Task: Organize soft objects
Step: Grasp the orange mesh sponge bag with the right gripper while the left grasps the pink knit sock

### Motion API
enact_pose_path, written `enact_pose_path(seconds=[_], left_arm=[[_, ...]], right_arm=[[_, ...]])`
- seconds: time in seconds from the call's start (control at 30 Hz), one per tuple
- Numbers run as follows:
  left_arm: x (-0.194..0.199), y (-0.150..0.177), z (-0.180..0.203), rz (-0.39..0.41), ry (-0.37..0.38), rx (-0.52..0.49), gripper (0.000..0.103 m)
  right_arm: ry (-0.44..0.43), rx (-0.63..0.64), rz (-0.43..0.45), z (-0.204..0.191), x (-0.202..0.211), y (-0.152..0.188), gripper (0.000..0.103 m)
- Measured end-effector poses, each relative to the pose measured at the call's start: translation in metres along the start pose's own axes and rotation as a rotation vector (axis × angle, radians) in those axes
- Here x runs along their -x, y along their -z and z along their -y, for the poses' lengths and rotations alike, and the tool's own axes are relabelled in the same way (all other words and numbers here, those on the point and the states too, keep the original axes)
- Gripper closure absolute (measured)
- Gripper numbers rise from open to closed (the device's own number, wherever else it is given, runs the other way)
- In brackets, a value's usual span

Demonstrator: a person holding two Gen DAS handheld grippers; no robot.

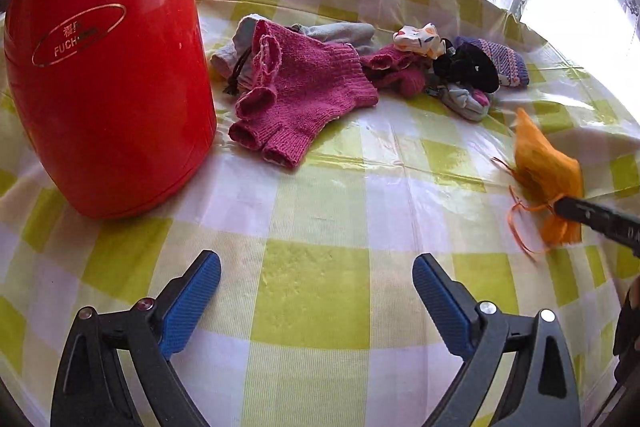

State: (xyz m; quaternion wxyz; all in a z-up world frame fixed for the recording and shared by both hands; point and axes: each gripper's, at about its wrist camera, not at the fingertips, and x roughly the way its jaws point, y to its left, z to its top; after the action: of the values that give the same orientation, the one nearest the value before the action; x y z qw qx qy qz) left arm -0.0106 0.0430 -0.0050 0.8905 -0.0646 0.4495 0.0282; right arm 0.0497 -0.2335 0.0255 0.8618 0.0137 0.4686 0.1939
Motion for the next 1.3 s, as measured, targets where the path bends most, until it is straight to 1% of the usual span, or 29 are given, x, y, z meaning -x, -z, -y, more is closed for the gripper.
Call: enact_pose_path(seconds=[0.07,0.1,0.2,0.27,0.33,0.4,0.47,0.53,0.6,0.63,0.67,0.7,0.73,0.77,0.8,0.87,0.93,0.97,1.03,1.07,1.1,1.13,1.17,1.2,1.27,1.3], left_arm=[[-0.007,-0.006,0.006,-0.02,-0.035,-0.03,0.005],[-0.01,-0.01,0.009,-0.023,-0.054,-0.045,0.005],[-0.028,-0.033,0.022,-0.006,-0.153,-0.089,0.005],[-0.044,-0.051,0.034,0.011,-0.245,-0.146,0.005],[-0.056,-0.066,0.045,0.05,-0.324,-0.208,0.005],[-0.066,-0.079,0.055,0.083,-0.412,-0.275,0.005],[-0.08,-0.089,0.06,0.082,-0.482,-0.324,0.004],[-0.088,-0.101,0.058,0.079,-0.491,-0.315,0.004],[-0.094,-0.111,0.052,0.069,-0.47,-0.289,0.003],[-0.093,-0.112,0.05,0.059,-0.451,-0.276,0.005],[-0.09,-0.113,0.045,0.037,-0.371,-0.233,0.029],[-0.086,-0.111,0.04,0.003,-0.228,-0.172,0.075],[-0.08,-0.107,0.039,-0.012,-0.154,-0.136,0.083],[-0.07,-0.1,0.045,-0.007,-0.134,-0.152,0.09],[-0.057,-0.09,0.05,0.004,-0.084,-0.164,0.095],[-0.028,-0.062,0.056,0.031,0.01,-0.147,0.095],[-0.003,-0.032,0.057,0.03,0.076,-0.128,0.094],[0.007,-0.018,0.054,0.031,0.097,-0.114,0.094],[0.021,0.004,0.054,0.028,0.115,-0.105,0.09],[0.023,0.011,0.054,0.02,0.112,-0.114,0.081],[0.026,0.017,0.059,0.022,0.103,-0.129,0.068],[0.027,0.019,0.059,0.039,0.103,-0.152,0.063],[0.027,0.018,0.06,0.049,0.091,-0.172,0.05],[0.025,0.017,0.061,0.054,0.063,-0.185,0.035],[0.022,0.013,0.065,0.071,0.006,-0.207,0.024],[0.018,0.007,0.063,0.072,-0.012,-0.216,0.024]], right_arm=[[0.011,0.0,-0.015,0.009,0.002,0.016,0.08],[0.001,-0.008,-0.008,0.011,0.003,0.021,0.073],[-0.013,-0.018,0.025,0.013,0.006,0.026,0.064],[-0.013,-0.015,0.053,0.012,0.006,0.028,0.059],[-0.006,0.005,0.085,0.005,0.005,0.029,0.05],[0.023,0.039,0.082,-0.005,0.002,0.029,0.047],[0.024,0.051,0.079,-0.007,0.001,0.028,0.044],[0.008,0.042,0.081,-0.004,0.002,0.028,0.043],[-0.012,0.025,0.085,0.0,0.002,0.029,0.043],[-0.019,0.02,0.086,0.001,0.002,0.029,0.043],[-0.021,0.017,0.087,0.001,0.003,0.029,0.043],[-0.024,0.015,0.088,0.002,0.003,0.029,0.043],[-0.024,0.014,0.088,0.001,0.003,0.03,0.043],[-0.025,0.013,0.088,0.001,0.003,0.03,0.043],[-0.029,0.01,0.089,0.002,0.003,0.03,0.043],[-0.04,-0.002,0.093,0.004,0.003,0.03,0.043],[-0.054,-0.018,0.096,0.007,0.004,0.03,0.043],[-0.06,-0.026,0.098,0.008,0.004,0.03,0.043],[-0.07,-0.038,0.1,0.01,0.004,0.029,0.043],[-0.072,-0.042,0.102,0.01,0.004,0.029,0.043],[-0.073,-0.045,0.102,0.01,0.004,0.029,0.043],[-0.073,-0.046,0.103,0.01,0.004,0.029,0.043],[-0.066,-0.047,0.103,0.009,0.005,0.029,0.043],[-0.041,-0.051,0.106,0.009,0.005,0.03,0.043],[0.024,-0.067,0.11,0.009,0.007,0.031,0.039],[0.048,-0.073,0.11,0.009,0.008,0.031,0.035]])
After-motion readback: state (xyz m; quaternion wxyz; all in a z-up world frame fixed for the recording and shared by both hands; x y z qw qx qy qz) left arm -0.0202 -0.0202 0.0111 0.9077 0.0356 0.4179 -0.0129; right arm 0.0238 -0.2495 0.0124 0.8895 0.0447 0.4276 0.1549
